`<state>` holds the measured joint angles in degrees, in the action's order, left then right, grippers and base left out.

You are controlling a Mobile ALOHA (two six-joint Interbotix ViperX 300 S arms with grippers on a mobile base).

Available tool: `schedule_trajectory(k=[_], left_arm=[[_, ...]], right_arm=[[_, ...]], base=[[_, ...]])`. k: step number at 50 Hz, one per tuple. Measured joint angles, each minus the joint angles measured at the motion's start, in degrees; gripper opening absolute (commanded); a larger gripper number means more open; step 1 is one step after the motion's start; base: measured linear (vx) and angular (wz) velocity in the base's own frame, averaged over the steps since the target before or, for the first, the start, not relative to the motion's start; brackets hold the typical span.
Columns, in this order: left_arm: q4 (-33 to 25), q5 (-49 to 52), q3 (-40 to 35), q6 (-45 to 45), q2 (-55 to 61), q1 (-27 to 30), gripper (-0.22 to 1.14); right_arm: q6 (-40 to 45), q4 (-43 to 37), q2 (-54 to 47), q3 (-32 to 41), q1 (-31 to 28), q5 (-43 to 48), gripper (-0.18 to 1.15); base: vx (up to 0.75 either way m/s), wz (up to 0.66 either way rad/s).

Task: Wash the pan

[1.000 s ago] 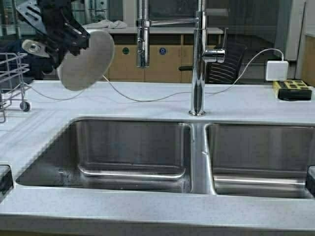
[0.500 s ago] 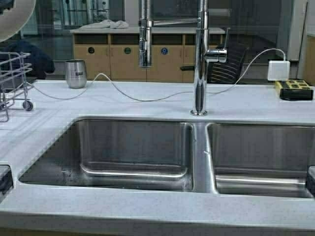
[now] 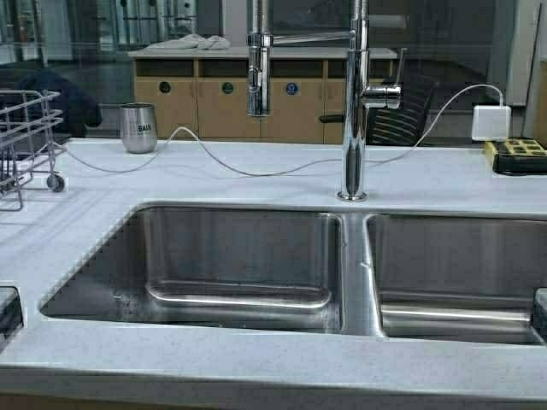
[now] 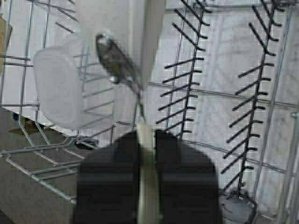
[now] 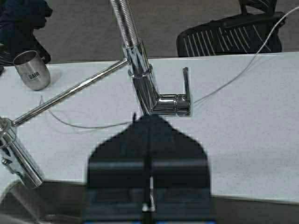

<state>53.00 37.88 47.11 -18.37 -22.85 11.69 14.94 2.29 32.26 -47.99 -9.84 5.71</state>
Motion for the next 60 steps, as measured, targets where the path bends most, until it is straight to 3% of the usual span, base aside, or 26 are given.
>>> schedule_trajectory(k=[16,31,37,49,60], left_arm=[[-0.26,-0.79,-1.14,-0.09,13.62,3.16,0.03],[-0.26,-1.14,-3.78,-0.88,18.81,3.78,0.06],[-0.26,-1.14,-5.10,-1.85,19.42,4.39,0.25],[-0.35,-1.14,-7.38,-2.02,22.15,4.92,1.01],[-1.23,-0.62,-7.91,-2.02,24.26,5.01,1.01]], right_arm=[[0.00,0.09,0.00,0.00,-0.09,0.09,0.06],[-0.09,0.00,-0.09,-0.09,0.00,0.09,0.06],[-0.09,0.00,-0.09,-0.09,-0.09,0.09,0.06],[-0.18,0.00,-0.53,-0.44,-0.09,0.35,0.06],[-0.09,0.09,-0.70,-0.53,-0.09,0.35,0.06]], base=[[0.00,0.02],[0.00,0.00],[0.00,0.00],[0.00,0.00],[0.00,0.00]])
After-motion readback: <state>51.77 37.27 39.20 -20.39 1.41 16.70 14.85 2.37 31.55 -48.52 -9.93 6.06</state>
